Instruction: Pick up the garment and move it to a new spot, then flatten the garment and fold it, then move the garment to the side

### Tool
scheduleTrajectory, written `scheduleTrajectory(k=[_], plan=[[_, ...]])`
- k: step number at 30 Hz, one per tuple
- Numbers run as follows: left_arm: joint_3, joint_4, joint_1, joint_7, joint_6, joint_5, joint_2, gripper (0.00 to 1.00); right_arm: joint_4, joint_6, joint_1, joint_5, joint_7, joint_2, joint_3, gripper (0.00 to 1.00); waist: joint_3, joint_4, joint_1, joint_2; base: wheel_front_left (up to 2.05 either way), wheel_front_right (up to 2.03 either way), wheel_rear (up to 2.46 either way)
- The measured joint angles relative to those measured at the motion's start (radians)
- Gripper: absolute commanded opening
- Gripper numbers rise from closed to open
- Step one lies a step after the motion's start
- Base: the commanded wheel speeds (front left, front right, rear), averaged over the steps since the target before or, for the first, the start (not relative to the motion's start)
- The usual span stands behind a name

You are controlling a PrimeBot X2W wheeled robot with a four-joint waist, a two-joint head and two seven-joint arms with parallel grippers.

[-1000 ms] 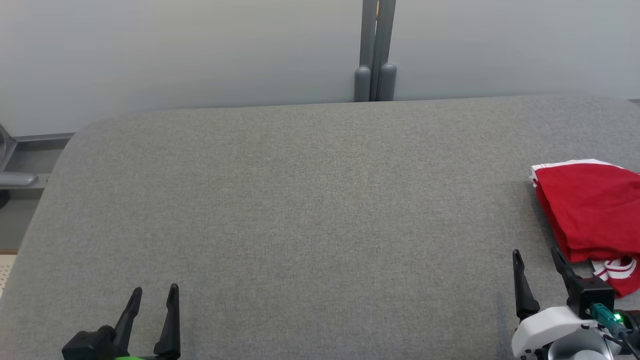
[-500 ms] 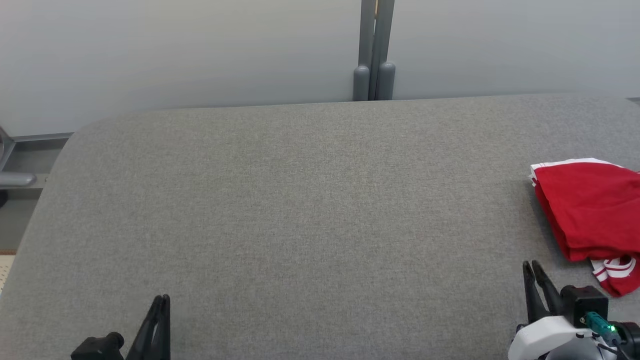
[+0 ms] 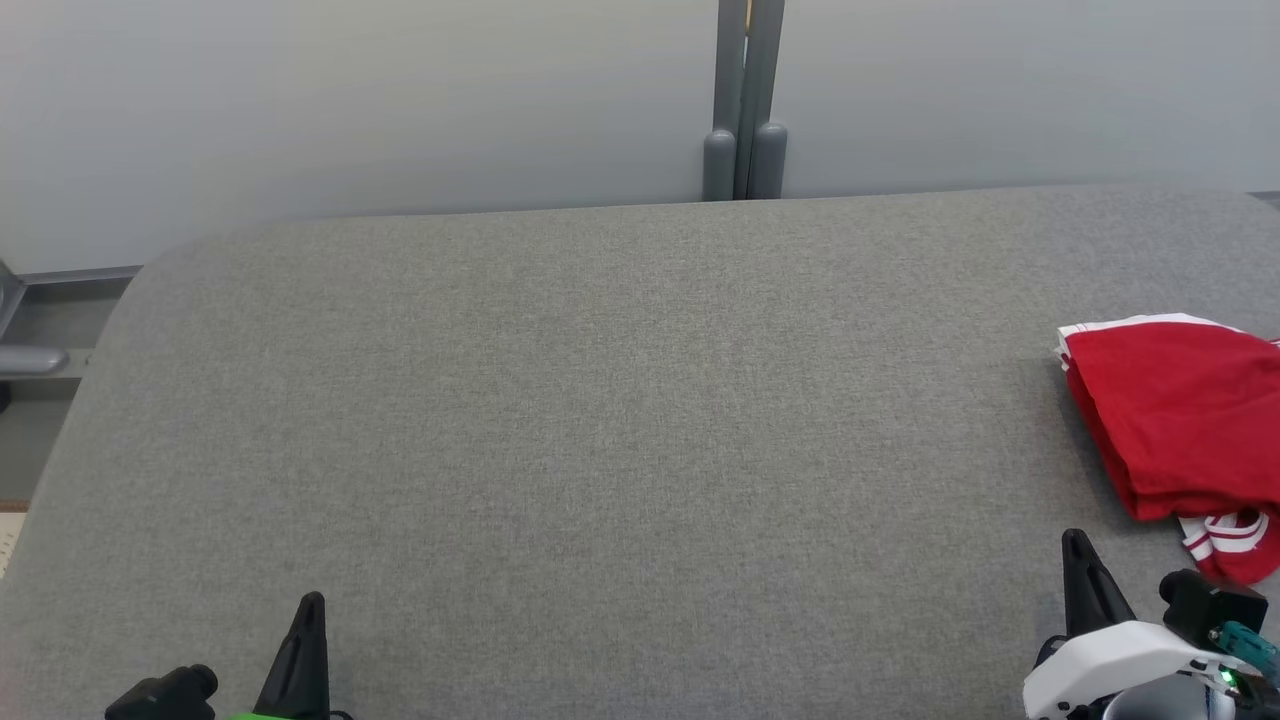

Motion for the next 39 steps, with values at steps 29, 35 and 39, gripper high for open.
scheduleTrajectory(k=[29, 35, 39], plan=[[0.061, -0.023, -0.062, 0.103, 0.0, -0.354, -0.035, 0.0, -0.049, 0.0, -0.023, 0.487, 0.107, -0.006, 0.015, 0.0, 0.004, -0.009, 0.0, 0.0, 0.0, 0.0, 0.0], [0.072, -0.028, -0.077, 0.122, 0.0, -0.425, -0.045, 0.0, -0.059, 0.0, -0.029, 0.586, 0.132, -0.007, 0.017, 0.0, 0.005, -0.012, 0.0, 0.0, 0.0, 0.0, 0.0], [0.081, -0.03, -0.081, 0.135, 0.0, -0.459, -0.049, 0.0, -0.064, 0.0, -0.035, 0.641, 0.142, -0.008, 0.018, 0.0, 0.005, -0.013, 0.0, 0.0, 0.0, 0.0, 0.0]])
